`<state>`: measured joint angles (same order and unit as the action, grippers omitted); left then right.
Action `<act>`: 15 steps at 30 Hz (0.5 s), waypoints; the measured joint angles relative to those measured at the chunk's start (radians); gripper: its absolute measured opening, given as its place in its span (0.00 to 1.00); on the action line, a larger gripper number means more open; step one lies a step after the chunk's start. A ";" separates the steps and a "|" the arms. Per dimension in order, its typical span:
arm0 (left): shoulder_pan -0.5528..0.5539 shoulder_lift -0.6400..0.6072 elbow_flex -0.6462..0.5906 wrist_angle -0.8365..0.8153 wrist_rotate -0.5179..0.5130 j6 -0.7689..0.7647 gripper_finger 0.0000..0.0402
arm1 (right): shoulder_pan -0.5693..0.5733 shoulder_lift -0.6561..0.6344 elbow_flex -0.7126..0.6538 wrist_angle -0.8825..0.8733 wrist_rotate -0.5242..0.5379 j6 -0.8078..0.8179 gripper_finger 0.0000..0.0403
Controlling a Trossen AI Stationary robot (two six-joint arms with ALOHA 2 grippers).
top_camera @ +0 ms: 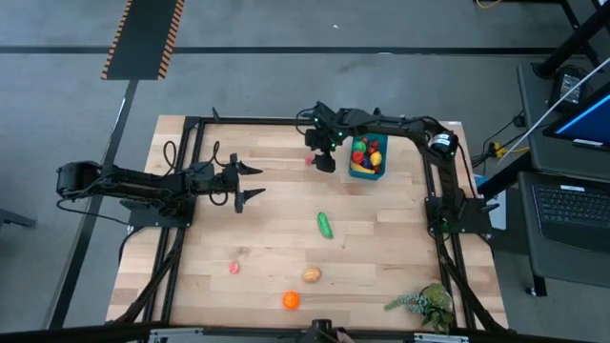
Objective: Pick and placing Produce into tupperware
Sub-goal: Put the pink peach into the blue bin
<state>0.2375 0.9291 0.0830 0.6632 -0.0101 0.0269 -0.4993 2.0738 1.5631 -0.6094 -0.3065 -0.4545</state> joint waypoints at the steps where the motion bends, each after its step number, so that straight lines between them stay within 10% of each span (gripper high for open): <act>1: 0.000 0.000 0.000 0.000 0.000 0.000 0.71 | 0.002 0.007 0.000 0.019 0.000 0.000 0.65; 15: 0.000 0.000 0.000 -0.001 0.000 0.000 0.71 | 0.044 0.068 0.000 0.061 0.104 0.004 0.65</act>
<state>0.2371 0.9291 0.0830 0.6624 -0.0097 0.0265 -0.4549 2.1420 1.5627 -0.5482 -0.2027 -0.4505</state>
